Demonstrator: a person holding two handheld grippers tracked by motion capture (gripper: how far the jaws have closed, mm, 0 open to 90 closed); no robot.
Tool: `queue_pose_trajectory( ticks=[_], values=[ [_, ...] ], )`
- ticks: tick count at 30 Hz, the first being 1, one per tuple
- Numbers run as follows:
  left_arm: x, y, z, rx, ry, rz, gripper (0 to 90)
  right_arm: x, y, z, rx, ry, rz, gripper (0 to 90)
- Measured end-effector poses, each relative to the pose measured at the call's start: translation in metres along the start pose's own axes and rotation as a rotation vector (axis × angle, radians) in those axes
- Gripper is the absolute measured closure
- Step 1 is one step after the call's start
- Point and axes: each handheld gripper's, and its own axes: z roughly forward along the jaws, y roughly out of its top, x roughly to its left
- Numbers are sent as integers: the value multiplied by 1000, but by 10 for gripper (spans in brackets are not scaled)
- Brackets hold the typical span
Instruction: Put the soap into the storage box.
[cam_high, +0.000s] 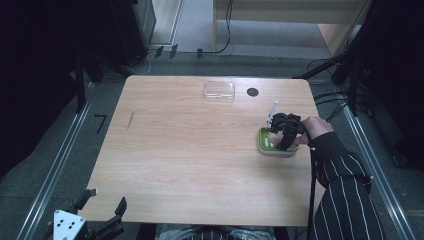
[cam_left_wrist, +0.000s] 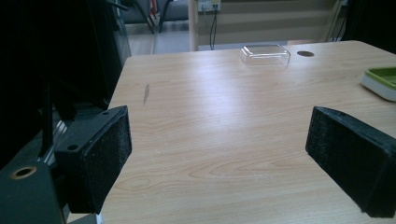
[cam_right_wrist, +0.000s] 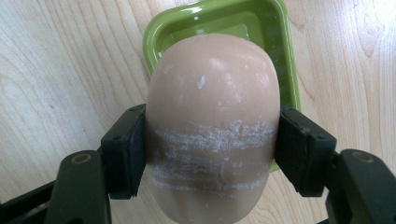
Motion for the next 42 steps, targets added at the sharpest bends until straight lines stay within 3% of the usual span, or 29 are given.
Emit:
queue_pose_trajectory(
  ticks=[42],
  values=[
    [1, -2, -7, -1, 22, -11, 72, -19, 4, 23, 9, 31, -43, 335]
  ],
)
